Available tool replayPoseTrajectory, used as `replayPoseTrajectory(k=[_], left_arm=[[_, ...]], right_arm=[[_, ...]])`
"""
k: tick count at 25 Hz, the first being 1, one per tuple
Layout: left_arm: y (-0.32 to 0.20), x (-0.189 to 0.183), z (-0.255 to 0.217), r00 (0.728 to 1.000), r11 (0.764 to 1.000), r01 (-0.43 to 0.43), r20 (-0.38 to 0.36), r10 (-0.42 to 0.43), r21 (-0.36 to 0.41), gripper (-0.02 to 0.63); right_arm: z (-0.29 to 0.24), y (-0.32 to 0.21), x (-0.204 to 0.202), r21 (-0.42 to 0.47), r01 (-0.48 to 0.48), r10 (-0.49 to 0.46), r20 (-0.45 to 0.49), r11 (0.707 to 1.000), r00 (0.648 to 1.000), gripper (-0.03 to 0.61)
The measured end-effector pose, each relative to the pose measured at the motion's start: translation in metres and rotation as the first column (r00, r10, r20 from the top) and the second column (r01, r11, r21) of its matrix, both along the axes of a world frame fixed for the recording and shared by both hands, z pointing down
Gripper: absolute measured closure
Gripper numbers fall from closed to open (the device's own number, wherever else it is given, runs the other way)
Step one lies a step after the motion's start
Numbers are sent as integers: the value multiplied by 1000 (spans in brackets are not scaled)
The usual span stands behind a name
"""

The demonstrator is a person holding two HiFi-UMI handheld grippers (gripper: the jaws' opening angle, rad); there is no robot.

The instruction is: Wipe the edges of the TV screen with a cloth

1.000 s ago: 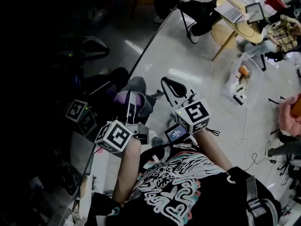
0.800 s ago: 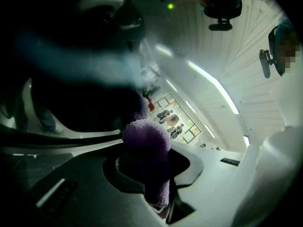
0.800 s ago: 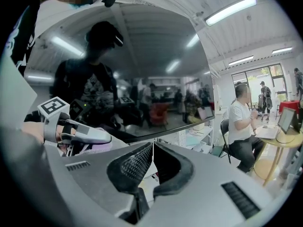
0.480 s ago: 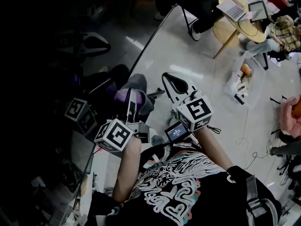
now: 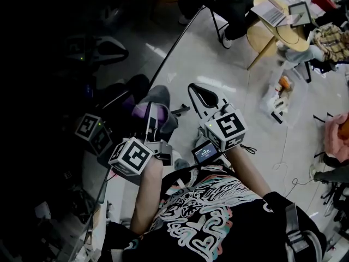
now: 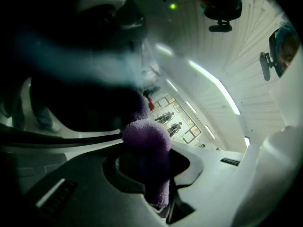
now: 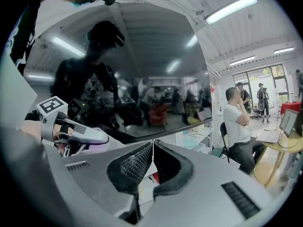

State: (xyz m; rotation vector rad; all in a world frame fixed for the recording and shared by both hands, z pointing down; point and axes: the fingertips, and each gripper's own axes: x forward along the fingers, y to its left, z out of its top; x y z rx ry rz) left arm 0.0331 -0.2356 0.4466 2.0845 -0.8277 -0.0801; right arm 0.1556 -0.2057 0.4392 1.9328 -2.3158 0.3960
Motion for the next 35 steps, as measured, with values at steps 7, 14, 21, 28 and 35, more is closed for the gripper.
replayPoseTrajectory(k=[7,14,21,28,35], left_arm=[[3,0,-4,1000,1000,3,-3,-3,1,509],[0,1,-9,1000,1000,-8,-5,8,0,509],[-3,0,-8,1000,1000,-7,-12,7,2,509],[-3,2,-7,1000,1000,0,-25,0,2,509],[-12,15,-9,1000,1000,18,-21,-18,1,509]], right_arm=[[-7,1,-1,12,8,-8,-5,1000,1000,548],[-16,-5,-3,20,4,-4,4,1000,1000,548],[-16,-7,-2,23,-4,4,-1,1000,1000,548],[-17,-7,4,29,-3,3,-4,1000,1000,548],[-19,-15,21,32,12,-12,0,999,1000,548]])
